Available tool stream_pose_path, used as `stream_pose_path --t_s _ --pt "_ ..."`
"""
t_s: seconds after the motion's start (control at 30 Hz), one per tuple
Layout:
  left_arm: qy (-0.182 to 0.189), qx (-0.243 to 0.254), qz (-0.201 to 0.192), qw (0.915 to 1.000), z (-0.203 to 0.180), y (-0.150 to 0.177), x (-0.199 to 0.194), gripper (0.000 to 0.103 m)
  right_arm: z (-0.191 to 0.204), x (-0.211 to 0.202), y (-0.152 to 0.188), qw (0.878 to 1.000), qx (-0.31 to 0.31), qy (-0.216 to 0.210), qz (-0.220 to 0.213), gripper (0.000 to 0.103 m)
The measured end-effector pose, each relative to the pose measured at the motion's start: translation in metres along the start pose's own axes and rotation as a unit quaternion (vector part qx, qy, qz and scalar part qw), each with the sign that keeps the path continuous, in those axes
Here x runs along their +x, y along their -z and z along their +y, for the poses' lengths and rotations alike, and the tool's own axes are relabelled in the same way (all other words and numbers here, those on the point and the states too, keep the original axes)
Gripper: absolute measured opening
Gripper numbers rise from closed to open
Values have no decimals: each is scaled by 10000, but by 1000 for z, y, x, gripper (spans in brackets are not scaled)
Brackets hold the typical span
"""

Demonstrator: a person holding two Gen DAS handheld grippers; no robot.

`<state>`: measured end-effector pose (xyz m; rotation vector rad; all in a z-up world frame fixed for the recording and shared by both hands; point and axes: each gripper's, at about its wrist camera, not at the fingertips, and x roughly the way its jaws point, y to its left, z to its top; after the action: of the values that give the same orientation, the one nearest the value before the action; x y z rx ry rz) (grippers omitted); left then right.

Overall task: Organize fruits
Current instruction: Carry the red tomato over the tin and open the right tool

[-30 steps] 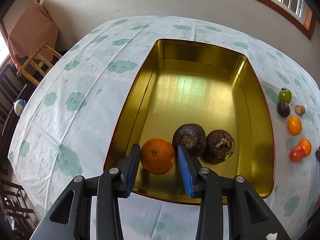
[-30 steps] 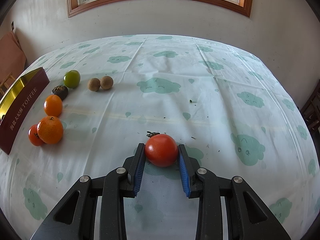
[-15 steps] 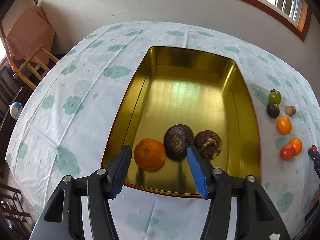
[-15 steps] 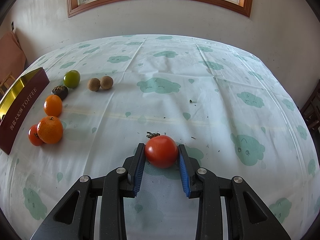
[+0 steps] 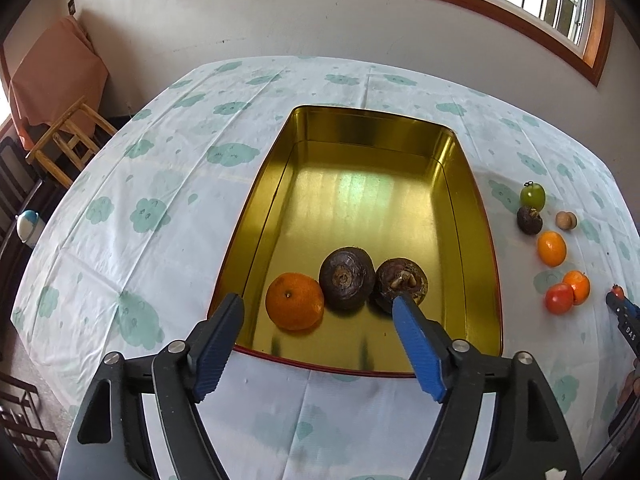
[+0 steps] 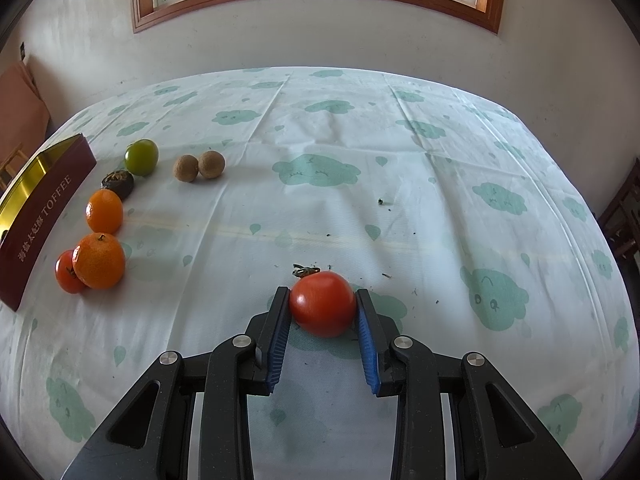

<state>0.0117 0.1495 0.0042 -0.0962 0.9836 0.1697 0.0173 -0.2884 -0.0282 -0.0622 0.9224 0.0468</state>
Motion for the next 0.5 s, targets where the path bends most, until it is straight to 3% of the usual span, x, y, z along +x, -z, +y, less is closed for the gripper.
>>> stream_pose_path --t_s 0.3,0.5 --pt "58 26 -120 9999 2 7 -6 79 2 -5 -8 9998 167 98 2 32" --pt "28 -97 -151 9998 11 8 -8 78 28 -30 -26 9993 48 -216 -293 32"
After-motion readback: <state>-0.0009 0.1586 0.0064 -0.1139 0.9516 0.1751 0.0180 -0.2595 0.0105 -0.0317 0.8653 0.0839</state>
